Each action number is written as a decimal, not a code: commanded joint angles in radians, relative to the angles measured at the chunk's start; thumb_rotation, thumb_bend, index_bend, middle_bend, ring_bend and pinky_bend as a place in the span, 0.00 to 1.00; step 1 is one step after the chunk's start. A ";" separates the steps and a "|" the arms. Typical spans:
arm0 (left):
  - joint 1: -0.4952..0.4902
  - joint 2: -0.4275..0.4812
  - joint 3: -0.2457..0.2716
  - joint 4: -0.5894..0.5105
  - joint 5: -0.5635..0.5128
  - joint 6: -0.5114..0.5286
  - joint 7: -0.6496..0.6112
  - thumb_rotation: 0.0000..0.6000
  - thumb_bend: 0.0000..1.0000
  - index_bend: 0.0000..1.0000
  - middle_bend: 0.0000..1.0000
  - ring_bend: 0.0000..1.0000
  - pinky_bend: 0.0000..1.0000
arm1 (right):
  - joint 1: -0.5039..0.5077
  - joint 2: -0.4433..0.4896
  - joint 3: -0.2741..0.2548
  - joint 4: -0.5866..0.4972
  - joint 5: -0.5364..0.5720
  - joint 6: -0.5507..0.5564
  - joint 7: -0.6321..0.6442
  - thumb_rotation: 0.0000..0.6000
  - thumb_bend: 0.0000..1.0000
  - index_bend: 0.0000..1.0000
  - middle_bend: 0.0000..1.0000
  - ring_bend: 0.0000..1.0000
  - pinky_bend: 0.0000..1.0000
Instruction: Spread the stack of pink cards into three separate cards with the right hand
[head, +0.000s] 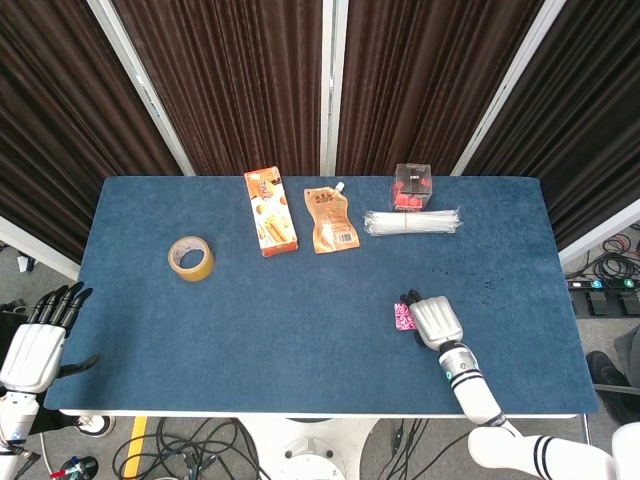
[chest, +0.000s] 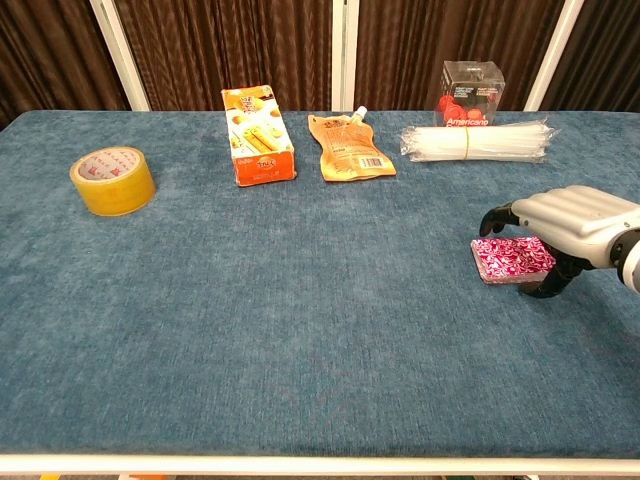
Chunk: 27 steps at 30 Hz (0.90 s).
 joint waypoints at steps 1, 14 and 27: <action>0.000 0.001 0.001 0.001 0.001 -0.001 -0.003 1.00 0.00 0.07 0.03 0.00 0.10 | 0.002 -0.001 -0.002 0.001 0.001 0.004 0.001 1.00 0.20 0.22 0.20 0.72 0.80; -0.003 0.002 0.004 0.004 0.005 -0.006 -0.014 1.00 0.00 0.07 0.03 0.00 0.10 | 0.011 -0.012 -0.013 0.018 0.013 0.025 0.000 1.00 0.20 0.22 0.24 0.72 0.80; -0.002 0.004 0.006 0.000 0.007 -0.005 -0.012 1.00 0.00 0.07 0.03 0.00 0.10 | 0.012 -0.017 -0.017 0.021 0.008 0.044 0.010 1.00 0.21 0.25 0.27 0.72 0.80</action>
